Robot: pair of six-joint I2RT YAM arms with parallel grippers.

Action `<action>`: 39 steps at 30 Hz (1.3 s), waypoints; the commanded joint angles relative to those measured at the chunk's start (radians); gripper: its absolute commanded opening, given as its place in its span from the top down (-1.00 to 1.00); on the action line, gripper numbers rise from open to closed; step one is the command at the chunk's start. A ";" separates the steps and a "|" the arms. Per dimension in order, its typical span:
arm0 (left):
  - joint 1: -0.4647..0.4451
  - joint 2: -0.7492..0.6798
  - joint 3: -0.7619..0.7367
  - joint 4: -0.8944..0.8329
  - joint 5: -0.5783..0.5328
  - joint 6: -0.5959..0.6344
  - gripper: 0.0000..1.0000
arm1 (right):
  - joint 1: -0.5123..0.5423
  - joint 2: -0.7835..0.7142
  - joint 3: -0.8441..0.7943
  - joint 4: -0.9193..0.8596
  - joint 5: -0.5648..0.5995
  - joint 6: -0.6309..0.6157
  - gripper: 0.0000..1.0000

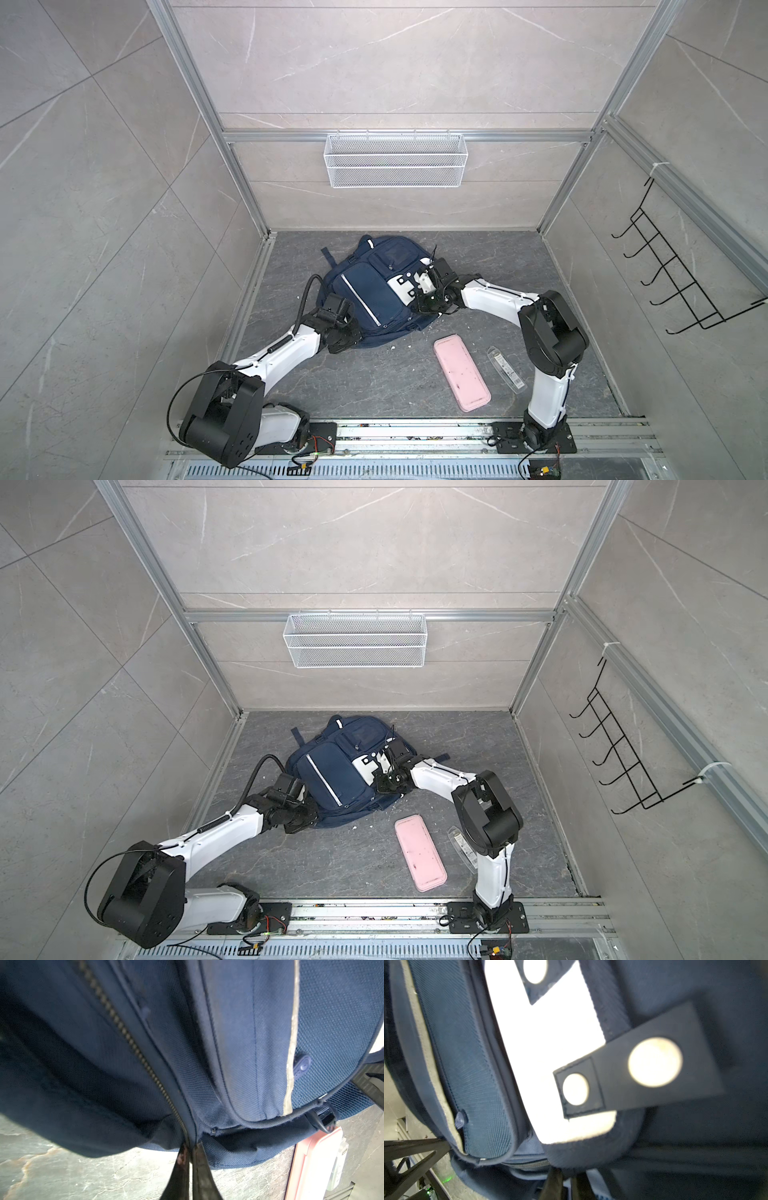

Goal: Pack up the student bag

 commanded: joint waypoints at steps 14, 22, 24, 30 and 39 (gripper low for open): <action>0.017 0.016 -0.004 -0.016 0.009 0.026 0.87 | 0.027 -0.180 -0.098 -0.145 0.026 -0.077 0.93; 0.016 0.034 0.022 -0.016 0.031 0.027 0.87 | 0.113 -0.206 -0.109 -0.163 0.060 -0.080 1.00; 0.016 0.034 0.027 -0.015 0.031 0.029 0.87 | 0.131 -0.202 -0.101 -0.164 0.074 -0.076 1.00; 0.016 0.031 0.026 -0.010 0.037 0.021 0.87 | 0.182 -0.188 -0.063 -0.146 0.099 -0.051 1.00; -0.015 0.045 0.045 0.007 0.041 -0.003 0.87 | 0.302 -0.112 0.067 -0.149 0.108 -0.021 1.00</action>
